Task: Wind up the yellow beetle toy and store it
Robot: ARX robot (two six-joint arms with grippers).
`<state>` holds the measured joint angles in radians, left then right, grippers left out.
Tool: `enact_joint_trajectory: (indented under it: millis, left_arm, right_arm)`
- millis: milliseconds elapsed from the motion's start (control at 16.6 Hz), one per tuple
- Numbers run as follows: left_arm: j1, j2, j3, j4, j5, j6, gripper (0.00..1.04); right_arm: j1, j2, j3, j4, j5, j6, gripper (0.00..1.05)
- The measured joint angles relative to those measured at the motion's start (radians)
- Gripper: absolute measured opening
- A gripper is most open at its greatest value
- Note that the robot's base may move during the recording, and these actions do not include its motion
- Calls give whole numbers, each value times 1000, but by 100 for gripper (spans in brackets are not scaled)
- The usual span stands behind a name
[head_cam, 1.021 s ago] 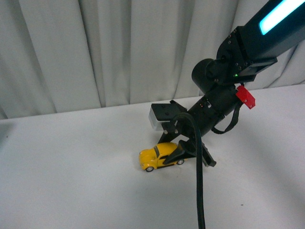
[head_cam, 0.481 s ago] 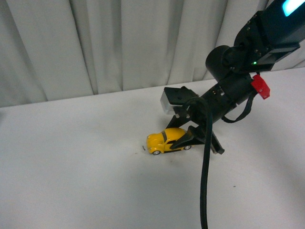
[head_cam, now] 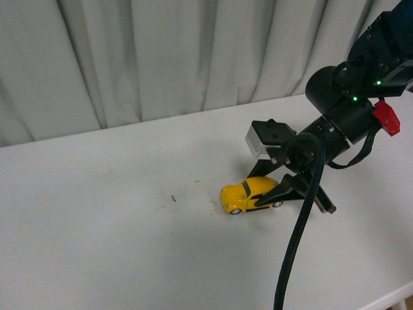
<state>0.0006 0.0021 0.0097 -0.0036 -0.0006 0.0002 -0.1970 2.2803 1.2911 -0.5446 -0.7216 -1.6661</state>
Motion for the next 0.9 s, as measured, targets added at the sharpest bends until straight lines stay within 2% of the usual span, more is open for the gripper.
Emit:
enact_joint_trajectory:
  millis: [300,601,661,721,901]
  left_arm:
    - [0,0,0,0,0,0,98]
    - [0,0,0,0,0,0,98]
    - [0,0,0,0,0,0,98]
    - [0,0,0,0,0,0,98]
    - [0,0,0,0,0,0,98]
  right_arm:
    - [-24,-48,-51,-27,60,-34,42]
    - [-47,-50,-39,-70,74,-62,42]
    - [-46,-47,-30,-80,79,-64,47]
    - [-44,-38,-24,-87,132,-65,57]
    - [-53,-19,-6,-124,120,-67,87]
